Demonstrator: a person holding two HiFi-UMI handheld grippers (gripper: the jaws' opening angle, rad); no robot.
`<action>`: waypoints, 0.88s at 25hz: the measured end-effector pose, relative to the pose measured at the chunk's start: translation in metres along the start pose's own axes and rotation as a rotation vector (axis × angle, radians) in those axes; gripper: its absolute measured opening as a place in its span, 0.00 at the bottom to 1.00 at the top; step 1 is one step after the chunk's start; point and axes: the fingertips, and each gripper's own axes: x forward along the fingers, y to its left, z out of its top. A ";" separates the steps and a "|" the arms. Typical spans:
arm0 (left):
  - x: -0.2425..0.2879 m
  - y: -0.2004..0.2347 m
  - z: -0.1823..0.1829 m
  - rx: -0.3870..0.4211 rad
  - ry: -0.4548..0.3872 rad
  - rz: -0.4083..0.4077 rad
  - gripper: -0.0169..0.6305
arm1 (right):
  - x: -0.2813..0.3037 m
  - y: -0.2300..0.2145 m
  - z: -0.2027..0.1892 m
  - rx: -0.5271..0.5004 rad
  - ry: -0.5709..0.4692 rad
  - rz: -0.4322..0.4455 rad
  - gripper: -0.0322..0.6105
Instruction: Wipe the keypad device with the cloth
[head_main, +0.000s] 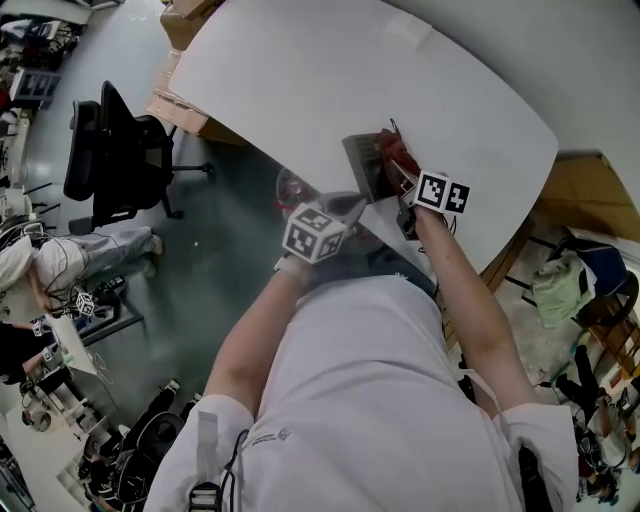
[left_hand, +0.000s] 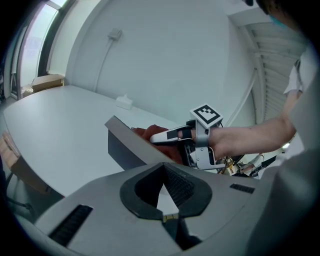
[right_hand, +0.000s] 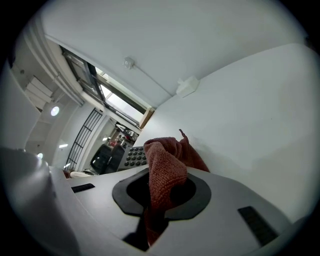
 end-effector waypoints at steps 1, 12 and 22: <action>0.000 0.000 0.000 0.002 0.001 -0.010 0.04 | -0.003 0.004 -0.002 0.001 -0.008 0.005 0.14; 0.002 -0.010 0.001 0.084 0.081 -0.047 0.04 | -0.042 0.041 -0.004 -0.079 -0.028 0.046 0.14; -0.042 -0.043 0.117 0.167 -0.232 -0.215 0.04 | -0.114 0.108 0.059 -0.333 -0.255 -0.010 0.14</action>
